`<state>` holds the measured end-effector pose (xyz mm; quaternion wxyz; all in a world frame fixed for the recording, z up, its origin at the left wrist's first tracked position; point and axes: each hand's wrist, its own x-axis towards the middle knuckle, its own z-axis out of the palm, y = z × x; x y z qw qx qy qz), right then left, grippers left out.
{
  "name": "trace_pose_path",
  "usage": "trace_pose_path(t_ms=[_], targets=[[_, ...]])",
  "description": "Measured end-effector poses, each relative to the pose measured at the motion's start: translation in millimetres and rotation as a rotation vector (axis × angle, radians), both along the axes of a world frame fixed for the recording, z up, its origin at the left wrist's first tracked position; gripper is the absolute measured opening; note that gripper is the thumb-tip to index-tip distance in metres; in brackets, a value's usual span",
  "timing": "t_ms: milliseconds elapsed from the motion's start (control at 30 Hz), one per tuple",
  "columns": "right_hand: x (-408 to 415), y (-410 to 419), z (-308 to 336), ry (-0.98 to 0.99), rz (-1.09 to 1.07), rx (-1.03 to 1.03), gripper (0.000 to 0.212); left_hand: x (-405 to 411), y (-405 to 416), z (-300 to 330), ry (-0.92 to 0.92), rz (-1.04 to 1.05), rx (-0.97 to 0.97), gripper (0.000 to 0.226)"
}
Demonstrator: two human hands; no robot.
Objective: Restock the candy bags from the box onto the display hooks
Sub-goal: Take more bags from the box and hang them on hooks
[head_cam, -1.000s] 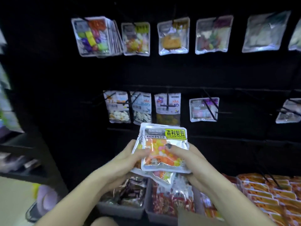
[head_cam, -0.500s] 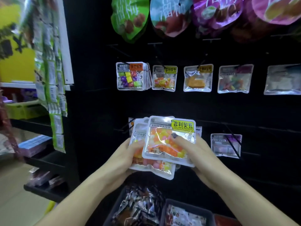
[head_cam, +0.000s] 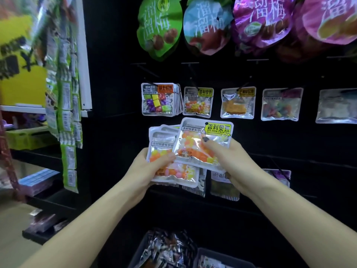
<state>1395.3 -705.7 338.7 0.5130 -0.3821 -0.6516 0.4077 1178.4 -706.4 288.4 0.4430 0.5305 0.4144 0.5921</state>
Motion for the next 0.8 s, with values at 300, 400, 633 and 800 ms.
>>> trace_pose_path(t_ms=[300,400,633,800], targets=[[-14,41,29,-0.009,-0.106,0.085,0.019,-30,49,17,-0.003,0.124,0.087,0.047],[-20,51,45,0.017,-0.115,0.167,0.021,-43,65,20,0.006,0.214,0.089,0.044],[-45,76,86,0.052,-0.052,0.22,0.009,-52,95,23,0.111,0.243,0.103,0.047],[-51,95,90,0.108,-0.023,0.096,0.005,-43,110,19,0.153,0.184,0.088,0.057]])
